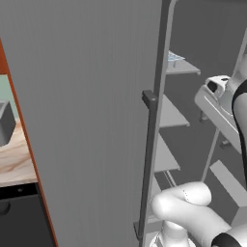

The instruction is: The ice cube tray has been filled with water. Take the tray and place it in the freezer to make ice. Close the freezer door after placing the tray.

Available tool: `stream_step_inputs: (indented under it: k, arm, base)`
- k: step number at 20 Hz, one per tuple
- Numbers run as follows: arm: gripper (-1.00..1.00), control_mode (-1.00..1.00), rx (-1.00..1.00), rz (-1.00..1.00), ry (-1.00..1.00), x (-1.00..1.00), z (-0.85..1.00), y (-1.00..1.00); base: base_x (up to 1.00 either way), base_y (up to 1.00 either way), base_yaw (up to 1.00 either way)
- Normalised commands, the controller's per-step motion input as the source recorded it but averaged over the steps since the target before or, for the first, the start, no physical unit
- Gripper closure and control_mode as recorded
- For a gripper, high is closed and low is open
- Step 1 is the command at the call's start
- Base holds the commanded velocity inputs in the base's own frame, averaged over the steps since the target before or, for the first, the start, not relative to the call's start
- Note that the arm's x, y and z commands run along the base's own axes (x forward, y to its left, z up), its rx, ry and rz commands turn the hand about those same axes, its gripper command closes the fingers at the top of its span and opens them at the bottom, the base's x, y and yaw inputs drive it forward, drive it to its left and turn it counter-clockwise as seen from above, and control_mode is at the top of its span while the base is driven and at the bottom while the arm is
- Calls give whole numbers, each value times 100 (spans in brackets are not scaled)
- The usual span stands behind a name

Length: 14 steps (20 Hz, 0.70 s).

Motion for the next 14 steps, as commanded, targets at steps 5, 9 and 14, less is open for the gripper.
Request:
stream_step_inputs:
  k: [5,9,14]
  arm:
    - [-100,100,0,0,0,0,0,0]
    - [-100,100,0,0,0,0,0,0]
    - [-100,100,0,0,0,0,0,0]
  base:
    - [-43,38,0]
    - [-100,20,-1]
    - [-100,15,-6]
